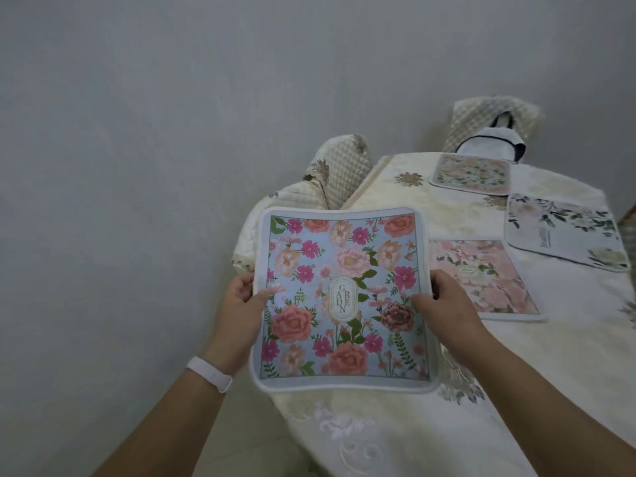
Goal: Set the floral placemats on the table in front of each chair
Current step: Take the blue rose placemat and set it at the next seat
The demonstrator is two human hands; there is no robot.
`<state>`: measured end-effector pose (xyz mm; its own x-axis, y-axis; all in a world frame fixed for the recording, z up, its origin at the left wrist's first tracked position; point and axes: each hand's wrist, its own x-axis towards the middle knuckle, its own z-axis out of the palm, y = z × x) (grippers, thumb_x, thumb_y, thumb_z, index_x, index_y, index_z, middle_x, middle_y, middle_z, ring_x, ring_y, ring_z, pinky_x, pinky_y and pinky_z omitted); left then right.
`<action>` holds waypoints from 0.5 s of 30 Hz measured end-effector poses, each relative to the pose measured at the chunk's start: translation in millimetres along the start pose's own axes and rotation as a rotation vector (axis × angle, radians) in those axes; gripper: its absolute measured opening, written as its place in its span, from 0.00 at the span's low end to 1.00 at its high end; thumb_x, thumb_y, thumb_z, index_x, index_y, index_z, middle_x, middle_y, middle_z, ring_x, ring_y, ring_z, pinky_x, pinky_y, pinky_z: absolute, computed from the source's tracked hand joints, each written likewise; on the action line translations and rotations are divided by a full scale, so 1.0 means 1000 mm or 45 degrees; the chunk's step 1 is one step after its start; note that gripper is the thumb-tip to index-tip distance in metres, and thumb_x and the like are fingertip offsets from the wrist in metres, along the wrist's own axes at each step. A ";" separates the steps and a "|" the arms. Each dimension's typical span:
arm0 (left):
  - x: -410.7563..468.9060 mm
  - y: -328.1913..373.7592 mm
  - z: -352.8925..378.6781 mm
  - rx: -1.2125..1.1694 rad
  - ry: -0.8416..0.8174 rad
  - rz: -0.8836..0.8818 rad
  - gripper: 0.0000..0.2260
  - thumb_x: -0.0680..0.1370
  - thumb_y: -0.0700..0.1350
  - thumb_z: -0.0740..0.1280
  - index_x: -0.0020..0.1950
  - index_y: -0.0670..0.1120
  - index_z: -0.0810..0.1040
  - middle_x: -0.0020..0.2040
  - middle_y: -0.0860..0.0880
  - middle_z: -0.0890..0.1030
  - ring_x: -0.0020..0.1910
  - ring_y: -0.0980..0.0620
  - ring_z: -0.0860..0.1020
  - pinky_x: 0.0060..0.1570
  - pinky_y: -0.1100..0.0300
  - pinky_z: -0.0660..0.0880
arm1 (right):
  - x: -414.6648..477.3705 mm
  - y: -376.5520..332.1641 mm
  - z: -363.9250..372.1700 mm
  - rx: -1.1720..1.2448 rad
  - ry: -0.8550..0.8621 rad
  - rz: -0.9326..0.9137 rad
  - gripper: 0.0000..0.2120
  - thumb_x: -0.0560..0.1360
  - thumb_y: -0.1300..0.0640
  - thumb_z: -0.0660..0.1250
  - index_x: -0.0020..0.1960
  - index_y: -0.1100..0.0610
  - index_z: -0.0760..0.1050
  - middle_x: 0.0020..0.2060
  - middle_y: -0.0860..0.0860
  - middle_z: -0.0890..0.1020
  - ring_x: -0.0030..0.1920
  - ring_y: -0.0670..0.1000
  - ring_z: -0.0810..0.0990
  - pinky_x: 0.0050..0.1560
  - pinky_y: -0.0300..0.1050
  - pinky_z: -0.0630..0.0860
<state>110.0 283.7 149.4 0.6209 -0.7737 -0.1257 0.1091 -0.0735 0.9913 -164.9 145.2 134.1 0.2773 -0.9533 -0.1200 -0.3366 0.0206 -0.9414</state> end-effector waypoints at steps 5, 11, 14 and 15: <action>0.023 -0.009 -0.056 -0.008 0.048 -0.019 0.12 0.74 0.42 0.74 0.54 0.46 0.76 0.48 0.47 0.86 0.44 0.42 0.85 0.39 0.46 0.82 | 0.009 -0.023 0.056 0.005 -0.058 -0.026 0.10 0.77 0.60 0.65 0.49 0.44 0.74 0.44 0.46 0.83 0.42 0.48 0.85 0.35 0.43 0.79; 0.085 -0.019 -0.162 -0.100 0.058 -0.056 0.12 0.74 0.42 0.74 0.53 0.46 0.75 0.47 0.46 0.86 0.43 0.41 0.85 0.36 0.48 0.82 | 0.037 -0.054 0.175 -0.015 -0.092 0.016 0.08 0.76 0.61 0.65 0.50 0.48 0.76 0.45 0.49 0.84 0.41 0.51 0.86 0.38 0.51 0.83; 0.125 -0.016 -0.234 -0.086 0.089 -0.054 0.12 0.74 0.42 0.74 0.54 0.46 0.75 0.48 0.46 0.86 0.43 0.42 0.85 0.36 0.50 0.82 | 0.049 -0.077 0.253 -0.017 -0.108 0.015 0.07 0.76 0.60 0.66 0.49 0.48 0.77 0.45 0.48 0.85 0.39 0.46 0.86 0.37 0.47 0.82; 0.137 -0.015 -0.258 -0.081 0.111 -0.055 0.12 0.74 0.42 0.74 0.54 0.47 0.75 0.48 0.46 0.86 0.43 0.43 0.85 0.36 0.50 0.83 | 0.052 -0.086 0.279 -0.023 -0.122 0.013 0.07 0.76 0.60 0.66 0.49 0.48 0.77 0.44 0.47 0.85 0.38 0.45 0.85 0.36 0.45 0.80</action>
<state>393.7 340.9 107.3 0.6796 -0.7128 -0.1736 0.1844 -0.0631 0.9808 129.2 177.4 120.9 0.3581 -0.9199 -0.1599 -0.3560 0.0238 -0.9342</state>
